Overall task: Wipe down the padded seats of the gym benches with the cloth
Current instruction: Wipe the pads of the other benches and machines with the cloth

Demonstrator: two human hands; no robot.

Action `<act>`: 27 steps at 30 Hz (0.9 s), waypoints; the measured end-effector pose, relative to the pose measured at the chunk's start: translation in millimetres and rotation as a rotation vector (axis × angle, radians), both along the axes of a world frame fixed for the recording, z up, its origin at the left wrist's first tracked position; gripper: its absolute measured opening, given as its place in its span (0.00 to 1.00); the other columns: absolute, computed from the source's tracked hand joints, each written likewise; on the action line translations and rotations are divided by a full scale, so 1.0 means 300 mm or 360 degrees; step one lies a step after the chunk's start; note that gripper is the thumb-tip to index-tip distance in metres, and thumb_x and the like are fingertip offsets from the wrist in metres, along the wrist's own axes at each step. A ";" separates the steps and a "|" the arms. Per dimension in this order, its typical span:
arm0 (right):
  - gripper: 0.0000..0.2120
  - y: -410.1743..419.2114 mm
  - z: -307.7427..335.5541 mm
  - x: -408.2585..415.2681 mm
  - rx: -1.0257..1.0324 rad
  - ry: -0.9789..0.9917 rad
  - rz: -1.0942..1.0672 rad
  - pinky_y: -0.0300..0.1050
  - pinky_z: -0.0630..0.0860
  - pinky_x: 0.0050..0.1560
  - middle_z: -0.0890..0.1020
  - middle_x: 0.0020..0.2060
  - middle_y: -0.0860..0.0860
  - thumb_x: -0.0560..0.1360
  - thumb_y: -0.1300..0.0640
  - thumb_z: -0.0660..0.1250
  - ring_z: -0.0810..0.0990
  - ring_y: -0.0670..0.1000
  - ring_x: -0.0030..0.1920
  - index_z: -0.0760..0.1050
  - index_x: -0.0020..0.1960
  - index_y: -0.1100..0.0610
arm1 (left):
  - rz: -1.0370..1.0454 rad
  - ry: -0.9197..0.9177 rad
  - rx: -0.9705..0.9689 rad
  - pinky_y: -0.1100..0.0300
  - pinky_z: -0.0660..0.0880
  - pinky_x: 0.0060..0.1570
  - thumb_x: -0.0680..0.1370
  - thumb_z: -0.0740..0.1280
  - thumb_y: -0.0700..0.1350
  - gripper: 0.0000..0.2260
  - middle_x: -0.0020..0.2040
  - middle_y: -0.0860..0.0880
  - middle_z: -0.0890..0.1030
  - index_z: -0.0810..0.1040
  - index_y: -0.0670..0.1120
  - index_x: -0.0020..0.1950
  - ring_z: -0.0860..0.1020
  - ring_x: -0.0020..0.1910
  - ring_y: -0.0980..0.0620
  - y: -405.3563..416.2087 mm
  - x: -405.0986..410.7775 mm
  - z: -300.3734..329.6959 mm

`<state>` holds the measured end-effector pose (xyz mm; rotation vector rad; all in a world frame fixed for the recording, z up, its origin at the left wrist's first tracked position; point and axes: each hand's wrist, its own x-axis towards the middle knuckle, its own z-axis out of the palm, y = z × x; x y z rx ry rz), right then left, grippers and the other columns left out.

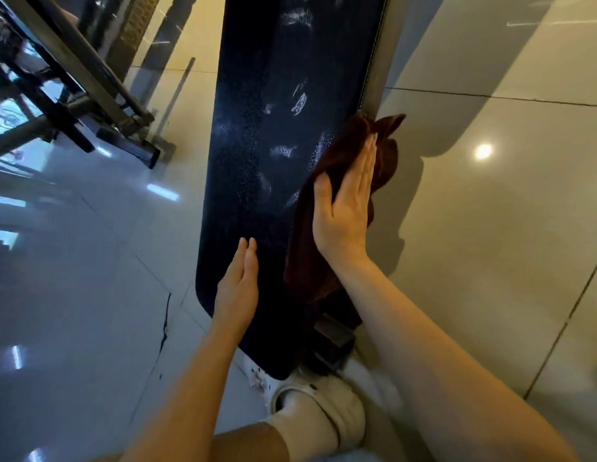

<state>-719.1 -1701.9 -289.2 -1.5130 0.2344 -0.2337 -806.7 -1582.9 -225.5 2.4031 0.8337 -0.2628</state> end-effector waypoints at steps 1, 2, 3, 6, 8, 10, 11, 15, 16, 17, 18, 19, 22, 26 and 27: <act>0.33 0.010 -0.002 -0.018 0.0005 0.0000 0.0011 0.42 0.42 0.78 0.50 0.78 0.60 0.81 0.49 0.54 0.46 0.55 0.79 0.47 0.78 0.65 | 0.0006 0.0006 -0.0013 0.56 0.54 0.73 0.83 0.49 0.58 0.22 0.78 0.57 0.59 0.59 0.57 0.77 0.58 0.76 0.55 0.004 -0.001 -0.001; 0.33 0.026 -0.008 -0.047 -0.0020 -0.0019 0.0018 0.43 0.42 0.78 0.50 0.78 0.60 0.81 0.50 0.54 0.46 0.56 0.79 0.47 0.78 0.66 | 0.0014 0.0008 -0.0026 0.55 0.54 0.73 0.83 0.50 0.59 0.22 0.78 0.57 0.59 0.58 0.57 0.77 0.58 0.76 0.55 0.008 -0.003 -0.003; 0.32 0.047 -0.021 -0.095 -0.0067 -0.0044 0.0026 0.44 0.43 0.78 0.50 0.78 0.60 0.82 0.51 0.55 0.47 0.57 0.79 0.47 0.78 0.66 | 0.0019 0.0015 -0.0036 0.54 0.55 0.73 0.83 0.50 0.59 0.23 0.78 0.56 0.60 0.58 0.57 0.77 0.59 0.76 0.54 0.013 -0.005 -0.003; 0.32 0.139 -0.093 -0.334 -0.0200 -0.0057 0.0147 0.41 0.44 0.77 0.48 0.78 0.54 0.83 0.47 0.52 0.45 0.53 0.79 0.43 0.79 0.62 | 0.0038 0.0042 -0.0059 0.50 0.55 0.74 0.82 0.50 0.62 0.24 0.78 0.55 0.60 0.58 0.58 0.77 0.60 0.76 0.52 0.022 -0.005 0.003; 0.32 0.197 -0.150 -0.513 -0.0252 0.0027 0.0273 0.43 0.47 0.77 0.45 0.78 0.47 0.83 0.44 0.50 0.43 0.47 0.78 0.37 0.79 0.51 | 0.0019 0.0052 -0.0072 0.52 0.55 0.74 0.82 0.50 0.61 0.24 0.78 0.56 0.60 0.58 0.58 0.77 0.59 0.76 0.52 0.030 -0.005 0.007; 0.34 0.226 -0.197 -0.621 -0.0312 0.0066 0.0313 0.47 0.53 0.75 0.49 0.76 0.47 0.81 0.47 0.54 0.48 0.49 0.77 0.37 0.79 0.48 | -0.0016 0.0055 -0.0073 0.53 0.54 0.74 0.82 0.49 0.61 0.24 0.78 0.57 0.59 0.58 0.58 0.77 0.58 0.76 0.53 0.031 -0.004 0.009; 0.34 0.234 -0.206 -0.650 -0.0334 0.0061 0.0294 0.47 0.54 0.74 0.52 0.76 0.50 0.79 0.50 0.56 0.51 0.51 0.76 0.40 0.78 0.50 | -0.0039 0.0059 -0.0057 0.53 0.53 0.74 0.82 0.49 0.61 0.24 0.78 0.57 0.58 0.57 0.58 0.78 0.58 0.76 0.53 0.033 -0.007 0.008; 0.35 0.235 -0.117 -0.569 -0.0076 0.0228 0.0226 0.50 0.53 0.76 0.51 0.78 0.51 0.79 0.54 0.54 0.49 0.47 0.77 0.39 0.79 0.58 | -0.0087 0.0080 -0.0027 0.52 0.52 0.74 0.82 0.49 0.61 0.24 0.78 0.57 0.57 0.56 0.58 0.78 0.57 0.77 0.53 0.036 -0.018 0.004; 0.33 0.214 -0.087 -0.497 0.0039 0.0238 0.0175 0.46 0.50 0.77 0.50 0.77 0.52 0.79 0.54 0.54 0.47 0.47 0.77 0.40 0.78 0.57 | -0.0096 0.0074 -0.0028 0.52 0.52 0.74 0.82 0.49 0.61 0.23 0.78 0.57 0.57 0.57 0.59 0.77 0.57 0.76 0.53 0.035 -0.013 0.004; 0.31 0.184 -0.068 -0.404 0.0079 0.0210 0.0130 0.41 0.45 0.77 0.50 0.77 0.53 0.80 0.56 0.55 0.47 0.49 0.77 0.41 0.77 0.58 | -0.0069 0.0060 -0.0037 0.51 0.53 0.75 0.82 0.50 0.61 0.23 0.78 0.57 0.58 0.57 0.59 0.77 0.58 0.76 0.53 0.039 -0.008 0.003; 0.31 0.152 -0.060 -0.312 0.0043 0.0165 0.0092 0.37 0.42 0.76 0.49 0.76 0.53 0.80 0.58 0.55 0.46 0.51 0.78 0.42 0.77 0.59 | -0.0025 0.0048 -0.0054 0.49 0.54 0.76 0.81 0.50 0.62 0.24 0.78 0.57 0.59 0.57 0.60 0.77 0.58 0.76 0.53 0.046 -0.004 0.000; 0.31 0.121 -0.054 -0.240 -0.0026 0.0111 0.0075 0.35 0.41 0.76 0.49 0.76 0.53 0.81 0.58 0.56 0.45 0.53 0.78 0.44 0.77 0.62 | 0.0010 0.0055 -0.0068 0.48 0.55 0.76 0.81 0.51 0.64 0.25 0.78 0.56 0.60 0.58 0.60 0.77 0.59 0.76 0.52 0.053 -0.004 -0.001; 0.32 0.087 -0.049 -0.180 -0.0054 0.0053 0.0049 0.38 0.41 0.76 0.48 0.78 0.57 0.81 0.56 0.55 0.44 0.55 0.78 0.45 0.78 0.65 | 0.0002 0.0073 -0.0088 0.48 0.55 0.76 0.80 0.51 0.65 0.26 0.77 0.57 0.60 0.58 0.60 0.77 0.59 0.76 0.53 0.059 -0.004 -0.003; 0.32 0.144 -0.081 -0.322 -0.0132 0.0045 0.0134 0.41 0.43 0.77 0.46 0.78 0.55 0.81 0.56 0.55 0.43 0.54 0.79 0.41 0.78 0.62 | 0.0024 0.0070 -0.0095 0.51 0.55 0.75 0.81 0.51 0.64 0.25 0.77 0.56 0.61 0.59 0.58 0.77 0.60 0.76 0.53 0.053 0.003 0.001; 0.33 0.163 -0.103 -0.394 -0.0170 0.0035 0.0207 0.42 0.43 0.77 0.44 0.78 0.53 0.81 0.56 0.54 0.43 0.53 0.79 0.39 0.79 0.59 | 0.0034 0.0063 -0.0113 0.49 0.55 0.76 0.81 0.51 0.64 0.25 0.77 0.56 0.61 0.60 0.59 0.77 0.60 0.76 0.53 0.057 0.005 0.001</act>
